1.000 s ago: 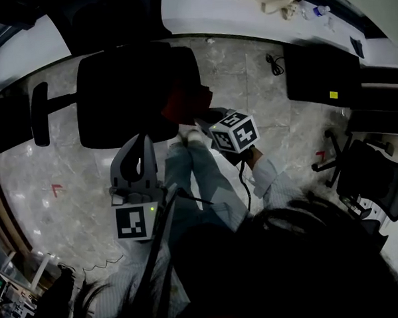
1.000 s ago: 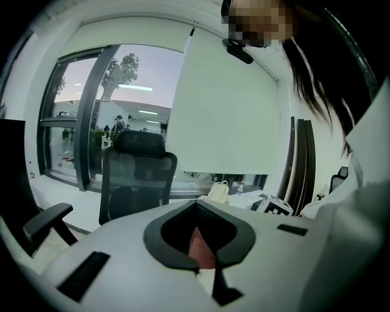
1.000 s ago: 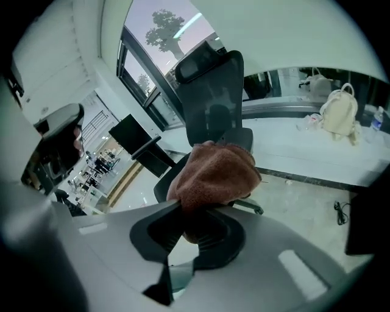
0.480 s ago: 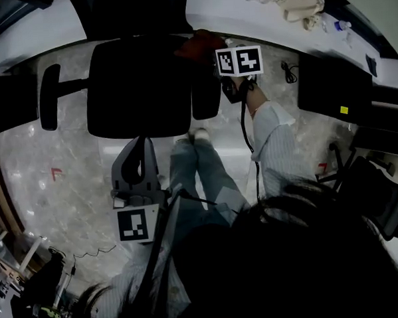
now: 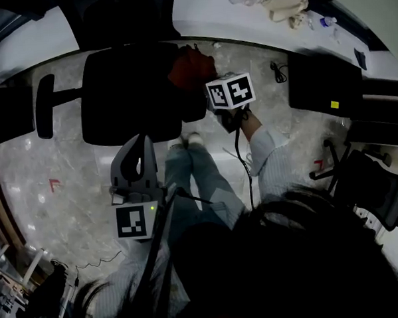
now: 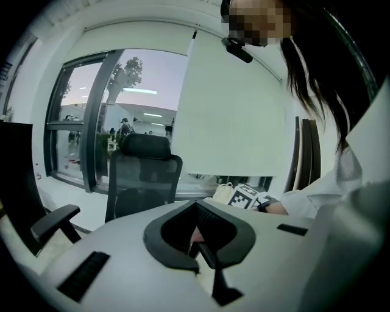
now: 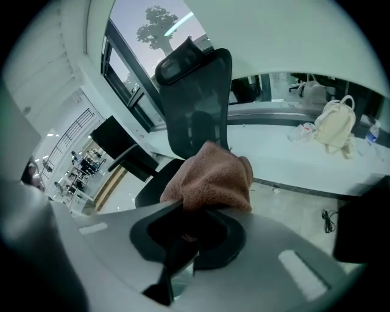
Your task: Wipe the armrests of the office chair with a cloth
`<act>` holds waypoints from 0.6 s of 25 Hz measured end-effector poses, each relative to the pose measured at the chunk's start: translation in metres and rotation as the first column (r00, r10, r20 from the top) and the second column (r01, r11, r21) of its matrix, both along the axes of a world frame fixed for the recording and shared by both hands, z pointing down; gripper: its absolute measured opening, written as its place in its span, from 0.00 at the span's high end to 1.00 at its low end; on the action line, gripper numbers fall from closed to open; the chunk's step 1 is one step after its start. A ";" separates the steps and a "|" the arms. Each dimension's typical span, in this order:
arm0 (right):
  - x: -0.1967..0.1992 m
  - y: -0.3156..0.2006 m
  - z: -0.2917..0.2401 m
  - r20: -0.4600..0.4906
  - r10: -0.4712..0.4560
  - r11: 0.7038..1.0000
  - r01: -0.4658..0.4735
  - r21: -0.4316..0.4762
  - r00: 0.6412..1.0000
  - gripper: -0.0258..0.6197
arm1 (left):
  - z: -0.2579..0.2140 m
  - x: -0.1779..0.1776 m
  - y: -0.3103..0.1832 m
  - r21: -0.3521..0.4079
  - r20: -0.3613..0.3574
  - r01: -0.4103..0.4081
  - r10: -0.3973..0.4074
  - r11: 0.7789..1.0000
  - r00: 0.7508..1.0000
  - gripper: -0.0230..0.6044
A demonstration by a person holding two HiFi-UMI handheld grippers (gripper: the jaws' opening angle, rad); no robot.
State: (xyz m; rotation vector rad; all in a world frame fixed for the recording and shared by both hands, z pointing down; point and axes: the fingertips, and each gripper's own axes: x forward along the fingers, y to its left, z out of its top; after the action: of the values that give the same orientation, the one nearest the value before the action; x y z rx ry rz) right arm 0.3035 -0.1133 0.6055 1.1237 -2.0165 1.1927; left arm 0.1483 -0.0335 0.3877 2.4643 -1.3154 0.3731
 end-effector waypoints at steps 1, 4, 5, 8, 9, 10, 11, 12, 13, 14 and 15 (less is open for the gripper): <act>-0.004 0.018 -0.003 0.014 -0.016 1.000 0.016 -0.008 1.000 0.92 | -0.004 0.005 0.001 0.007 -0.004 -0.012 0.012 1.000 1.000 0.96; -0.015 0.071 -0.012 0.064 -0.042 0.999 0.044 -0.028 0.997 0.92 | -0.015 0.019 0.005 0.027 -0.013 -0.046 0.046 0.999 0.999 0.96; -0.017 0.085 -0.014 0.077 -0.043 0.999 0.045 -0.030 0.996 0.92 | -0.018 0.023 0.007 0.031 -0.015 -0.055 0.056 0.998 0.998 0.96; -0.019 0.114 -0.017 0.096 -0.027 0.999 0.030 -0.029 0.995 0.92 | -0.024 0.033 0.014 0.040 -0.015 -0.082 0.082 0.996 0.996 0.96; -0.018 0.117 -0.016 0.098 -0.019 0.999 0.022 -0.028 0.995 0.92 | -0.025 0.035 0.016 0.042 -0.013 -0.089 0.089 0.995 0.996 0.96; -0.018 0.119 -0.016 0.099 -0.011 1.000 0.013 -0.024 0.995 0.92 | -0.026 0.037 0.019 0.044 -0.009 -0.094 0.095 0.995 0.995 0.96; -0.017 0.118 -0.016 0.098 -0.004 1.000 0.005 -0.014 0.995 0.92 | -0.027 0.039 0.020 0.048 -0.003 -0.098 0.098 0.994 0.995 0.96; -0.015 0.116 -0.020 0.097 0.002 1.000 -0.002 0.008 0.995 0.92 | -0.029 0.041 0.022 0.056 0.005 -0.102 0.102 0.993 0.995 0.96; -0.013 0.113 -0.028 0.099 0.007 0.999 -0.012 0.043 0.995 0.92 | -0.033 0.042 0.023 0.065 0.015 -0.105 0.104 0.992 0.994 0.96; -0.011 0.111 -0.042 0.105 0.014 0.996 -0.023 0.088 0.994 0.92 | -0.038 0.043 0.024 0.077 0.024 -0.108 0.107 0.991 0.994 0.96; -0.008 0.109 -0.062 0.111 0.018 0.989 -0.034 0.144 0.994 0.92 | -0.046 0.044 0.024 0.091 0.030 -0.111 0.108 0.990 0.994 0.96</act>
State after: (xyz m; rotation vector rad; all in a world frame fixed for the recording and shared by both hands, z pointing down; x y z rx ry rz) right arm 0.2954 -0.0043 0.5437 1.1807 -2.2091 1.1579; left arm 0.1920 -0.0097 0.3421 2.6251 -1.2367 0.3786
